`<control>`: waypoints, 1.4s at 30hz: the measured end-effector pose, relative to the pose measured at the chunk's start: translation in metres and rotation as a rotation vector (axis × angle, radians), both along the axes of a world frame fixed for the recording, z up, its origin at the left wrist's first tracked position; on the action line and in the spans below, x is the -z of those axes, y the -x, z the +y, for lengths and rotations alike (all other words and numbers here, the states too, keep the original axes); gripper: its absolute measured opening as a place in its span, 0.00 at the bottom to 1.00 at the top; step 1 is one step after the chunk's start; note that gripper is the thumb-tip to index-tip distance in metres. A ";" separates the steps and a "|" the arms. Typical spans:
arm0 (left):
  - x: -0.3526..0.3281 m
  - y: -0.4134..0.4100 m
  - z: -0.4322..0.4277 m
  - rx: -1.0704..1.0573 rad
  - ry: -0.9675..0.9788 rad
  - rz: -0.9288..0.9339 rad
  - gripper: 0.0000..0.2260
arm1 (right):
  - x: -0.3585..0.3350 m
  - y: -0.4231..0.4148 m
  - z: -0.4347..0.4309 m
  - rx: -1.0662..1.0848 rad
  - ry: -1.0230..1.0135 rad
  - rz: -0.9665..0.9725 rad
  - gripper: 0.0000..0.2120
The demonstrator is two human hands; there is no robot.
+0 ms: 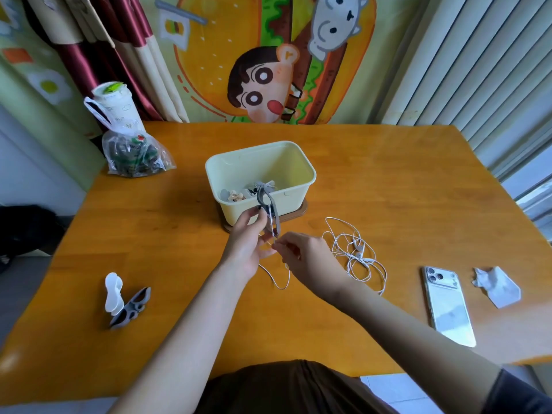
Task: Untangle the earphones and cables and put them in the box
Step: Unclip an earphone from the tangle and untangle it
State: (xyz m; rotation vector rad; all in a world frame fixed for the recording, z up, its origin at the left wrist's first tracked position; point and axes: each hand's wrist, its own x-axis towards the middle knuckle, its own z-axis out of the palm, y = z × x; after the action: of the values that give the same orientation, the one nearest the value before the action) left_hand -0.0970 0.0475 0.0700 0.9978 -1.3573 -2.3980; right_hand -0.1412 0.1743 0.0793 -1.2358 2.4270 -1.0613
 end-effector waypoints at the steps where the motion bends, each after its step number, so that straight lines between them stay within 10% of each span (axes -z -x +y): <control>1: -0.001 0.000 -0.001 0.025 -0.031 0.024 0.05 | 0.001 0.001 0.001 0.012 0.011 -0.012 0.07; 28: 0.002 -0.002 -0.010 -0.025 -0.335 0.157 0.14 | 0.001 0.034 0.016 -0.016 -0.101 0.096 0.09; 35: -0.003 -0.017 -0.013 0.534 0.229 -0.084 0.09 | -0.007 0.062 0.021 0.038 -0.215 0.067 0.09; 42: 0.007 -0.015 -0.016 0.645 0.609 -0.103 0.07 | -0.016 0.065 0.020 -0.011 -0.350 -0.014 0.09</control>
State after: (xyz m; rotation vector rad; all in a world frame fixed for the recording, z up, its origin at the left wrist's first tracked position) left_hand -0.0819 0.0319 0.0631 0.5672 -2.5408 -2.0374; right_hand -0.2061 0.1944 0.0949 -1.1158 2.4543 -0.6019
